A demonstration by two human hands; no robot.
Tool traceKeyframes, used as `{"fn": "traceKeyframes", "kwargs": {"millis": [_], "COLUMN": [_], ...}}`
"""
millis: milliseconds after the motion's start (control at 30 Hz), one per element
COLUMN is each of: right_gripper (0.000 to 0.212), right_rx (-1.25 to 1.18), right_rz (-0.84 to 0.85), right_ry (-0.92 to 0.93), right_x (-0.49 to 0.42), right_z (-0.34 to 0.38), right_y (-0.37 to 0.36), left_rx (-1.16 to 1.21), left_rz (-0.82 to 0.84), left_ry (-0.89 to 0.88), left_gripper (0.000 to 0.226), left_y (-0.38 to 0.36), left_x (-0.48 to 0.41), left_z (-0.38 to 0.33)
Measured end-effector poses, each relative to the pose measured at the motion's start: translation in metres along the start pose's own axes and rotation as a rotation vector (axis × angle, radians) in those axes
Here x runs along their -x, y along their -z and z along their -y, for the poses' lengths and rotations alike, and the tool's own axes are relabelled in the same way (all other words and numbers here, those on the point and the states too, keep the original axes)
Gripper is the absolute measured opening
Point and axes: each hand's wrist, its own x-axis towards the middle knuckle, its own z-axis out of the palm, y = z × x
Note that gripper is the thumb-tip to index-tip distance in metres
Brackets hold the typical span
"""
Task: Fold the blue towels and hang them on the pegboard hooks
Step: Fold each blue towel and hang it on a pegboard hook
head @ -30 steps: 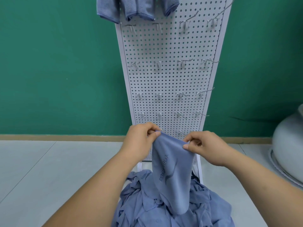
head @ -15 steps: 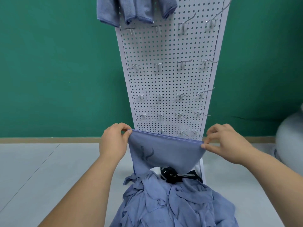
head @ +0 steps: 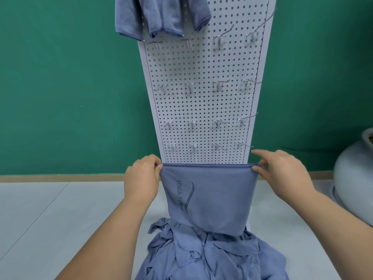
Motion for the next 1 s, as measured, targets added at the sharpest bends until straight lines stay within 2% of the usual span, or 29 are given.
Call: {"fn": "traceKeyframes", "kwargs": {"millis": [100,167,333,433,533,700,800,1000], "right_gripper": [0.009,0.01,0.019,0.022,0.025,0.02,0.013,0.006], "right_rx": [0.007,-0.206,-0.945,-1.149,-1.231,-1.218,-1.183,-1.088], "right_rz": [0.047,0.069,0.07,-0.026,-0.065,-0.122,-0.094,0.002], "right_ry": [-0.037,-0.15,-0.43,-0.487,-0.539,-0.63,-0.622,-0.461], "right_x": [0.001,0.002,0.002,-0.002,-0.003,0.0,0.004,0.01], "right_z": [-0.002,-0.005,0.0,0.008,0.015,0.03,0.042,0.079], "right_y": [-0.009,-0.013,-0.002,0.008,0.012,0.002,-0.008,-0.024], "left_rx": [0.161,0.424,0.996,1.219,1.244,1.105,1.076,1.115], "left_rz": [0.04,0.099,0.176,0.132,0.091,0.019,0.078,0.227], "left_ry": [0.059,0.185,0.508,0.59,0.64,0.711,0.65,0.54], "left_gripper": [0.007,0.007,0.014,0.019,0.018,0.013,0.013,0.013], "left_y": [-0.005,-0.005,-0.003,0.003,0.005,-0.002,-0.004,-0.007], "left_x": [0.002,0.003,-0.001,-0.006,-0.007,0.004,0.013,0.033], "left_z": [-0.005,-0.011,-0.019,-0.022,-0.026,-0.037,-0.054,-0.1]}}
